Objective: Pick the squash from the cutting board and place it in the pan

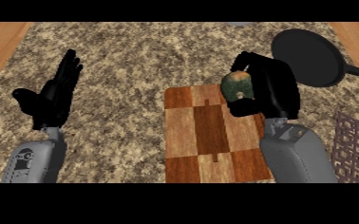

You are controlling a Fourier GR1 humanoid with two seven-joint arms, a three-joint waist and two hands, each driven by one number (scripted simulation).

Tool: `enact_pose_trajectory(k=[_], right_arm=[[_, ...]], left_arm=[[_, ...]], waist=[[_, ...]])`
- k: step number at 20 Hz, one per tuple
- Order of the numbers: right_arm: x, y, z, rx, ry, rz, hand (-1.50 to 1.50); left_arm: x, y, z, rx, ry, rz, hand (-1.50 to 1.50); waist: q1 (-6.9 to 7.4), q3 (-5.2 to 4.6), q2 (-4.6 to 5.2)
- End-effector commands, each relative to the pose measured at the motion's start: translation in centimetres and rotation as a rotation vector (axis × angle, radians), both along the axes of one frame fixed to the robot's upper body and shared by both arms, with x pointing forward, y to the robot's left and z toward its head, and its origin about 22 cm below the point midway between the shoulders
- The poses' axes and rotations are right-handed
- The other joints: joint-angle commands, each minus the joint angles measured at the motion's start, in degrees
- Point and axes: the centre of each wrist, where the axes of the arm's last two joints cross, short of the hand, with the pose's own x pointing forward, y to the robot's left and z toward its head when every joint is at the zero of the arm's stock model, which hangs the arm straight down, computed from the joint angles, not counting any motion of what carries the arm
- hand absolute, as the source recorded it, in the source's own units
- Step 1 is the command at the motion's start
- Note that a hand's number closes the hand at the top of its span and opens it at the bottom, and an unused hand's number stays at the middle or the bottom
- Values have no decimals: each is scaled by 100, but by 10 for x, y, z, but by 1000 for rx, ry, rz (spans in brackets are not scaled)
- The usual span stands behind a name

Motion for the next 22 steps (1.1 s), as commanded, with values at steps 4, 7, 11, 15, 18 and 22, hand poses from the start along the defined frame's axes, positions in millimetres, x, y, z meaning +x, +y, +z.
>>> enact_pose_trajectory(k=[4, 7, 11, 15, 18, 22], right_arm=[[28, -61, 19, 324, -94, -98, 150], [52, -107, 32, 339, -115, -142, 150], [82, -157, 13, 258, -138, -225, 150], [85, -215, -8, 204, -148, -270, 150], [90, -240, -14, 88, -157, -334, 150], [91, -259, -35, 34, -167, -376, 150]], left_arm=[[-2, -10, 15, -5, 0, -24, 0], [-11, -1, 3, -3, -5, -18, 0], [0, -31, 13, -14, -1, -25, 0], [6, -4, 13, -4, -1, -31, 0], [-3, -25, 14, -6, -21, -66, 0], [-3, -17, 14, 0, -28, -75, 0]], waist=[[85, 13, 13], [98, 6, 22], [162, 10, 60], [179, 12, 94], [363, 22, 133], [393, 23, 143]])
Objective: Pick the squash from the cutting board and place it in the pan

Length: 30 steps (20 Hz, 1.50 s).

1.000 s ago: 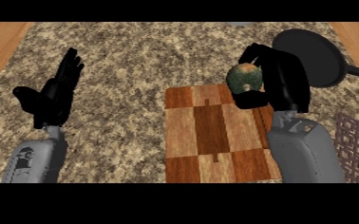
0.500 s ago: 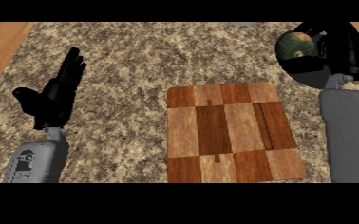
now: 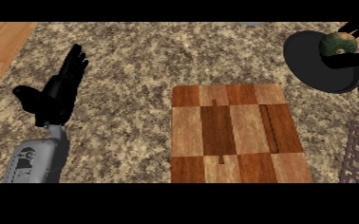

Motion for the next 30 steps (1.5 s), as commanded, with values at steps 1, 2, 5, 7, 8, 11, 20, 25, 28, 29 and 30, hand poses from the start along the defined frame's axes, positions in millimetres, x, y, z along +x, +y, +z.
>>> enact_pose_trajectory(k=[1, 2, 5, 7, 8, 11, 20, 25, 28, 29, 30], right_arm=[[-2, -42, 1, -48, 17, -69, 150], [-6, -39, -23, -32, -1, -63, 150], [-2, -45, -18, -20, 1, -90, 150], [-10, -55, -27, -8, -18, -107, 150], [-4, -51, -24, 7, 13, -103, 150], [-7, -48, -41, 139, 22, -72, 150], [-19, -60, -58, 364, 202, 79, -150], [-29, -65, -68, 422, -15, 93, -150], [-27, -77, -50, 523, -154, 91, -150], [-35, -82, -58, 546, -172, 87, -150], [-35, -74, -71, 595, -190, 102, -150]], left_arm=[[-2, -3, -7, -12, 9, -5, 0], [2, -12, -1, -21, -7, -25, 0], [5, -7, 3, 11, -24, -35, 0], [4, -7, 3, -13, -32, -24, 0], [9, -9, 8, -1, -30, -44, 0], [8, -7, 6, -4, -28, -33, 0], [14, -21, 7, -4, -36, -40, 0], [6, -14, 6, -19, -8, -38, 0], [6, 0, 0, -2, -22, -2, 0], [2, 5, 0, -5, -14, -2, 0], [3, -5, -2, -15, -5, -10, 0]], waist=[[113, 7, 56], [133, 17, 80], [229, 22, 117], [247, 30, 129], [263, 27, 132], [260, 34, 138], [247, 40, 161], [158, 42, 78], [94, 33, 70], [60, 28, 33], [24, 27, 30]])
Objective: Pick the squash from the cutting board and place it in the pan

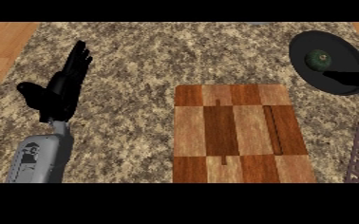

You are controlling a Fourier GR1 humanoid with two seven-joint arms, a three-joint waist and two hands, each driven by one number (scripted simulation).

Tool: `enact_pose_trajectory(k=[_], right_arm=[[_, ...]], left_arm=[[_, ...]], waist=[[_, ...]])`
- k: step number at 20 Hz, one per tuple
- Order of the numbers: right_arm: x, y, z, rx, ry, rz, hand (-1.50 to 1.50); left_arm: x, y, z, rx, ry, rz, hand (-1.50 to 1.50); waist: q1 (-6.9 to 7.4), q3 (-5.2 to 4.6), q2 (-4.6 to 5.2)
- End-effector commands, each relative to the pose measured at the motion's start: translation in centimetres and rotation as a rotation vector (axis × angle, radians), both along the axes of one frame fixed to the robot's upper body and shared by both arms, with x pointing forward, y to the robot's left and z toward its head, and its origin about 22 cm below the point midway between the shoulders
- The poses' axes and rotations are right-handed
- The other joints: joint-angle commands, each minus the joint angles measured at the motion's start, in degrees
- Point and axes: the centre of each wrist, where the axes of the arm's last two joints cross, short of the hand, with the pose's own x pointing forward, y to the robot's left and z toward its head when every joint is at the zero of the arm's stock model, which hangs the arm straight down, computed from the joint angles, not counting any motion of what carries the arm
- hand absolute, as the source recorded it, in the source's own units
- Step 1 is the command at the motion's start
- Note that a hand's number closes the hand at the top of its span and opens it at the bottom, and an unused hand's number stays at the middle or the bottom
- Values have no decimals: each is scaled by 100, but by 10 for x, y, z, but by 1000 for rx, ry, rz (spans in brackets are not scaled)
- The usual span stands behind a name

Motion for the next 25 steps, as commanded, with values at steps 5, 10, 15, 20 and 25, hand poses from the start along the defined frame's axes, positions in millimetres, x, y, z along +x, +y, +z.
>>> enact_pose_trajectory(k=[5, 10, 15, 20, 25], right_arm=[[-39, -40, -11, 243, -115, 132, -150], [-89, -80, -18, 278, -160, 215, -150], [-101, -95, -5, 269, -147, 252, -150], [-123, -109, 3, 268, -116, 264, -150], [-130, -98, -8, 218, -82, 234, -150]], left_arm=[[-5, -9, -3, -4, 13, 23, 0], [-1, 19, -6, 10, 11, 57, 0], [-4, 13, -8, 6, 48, 83, 0], [-23, 19, -10, 20, 42, 71, 0], [-25, 35, 6, 3, 33, 65, 0]], waist=[[-218, -19, -107], [-364, -37, -153], [-445, -56, -209], [-444, -59, -223], [-415, -55, -210]])
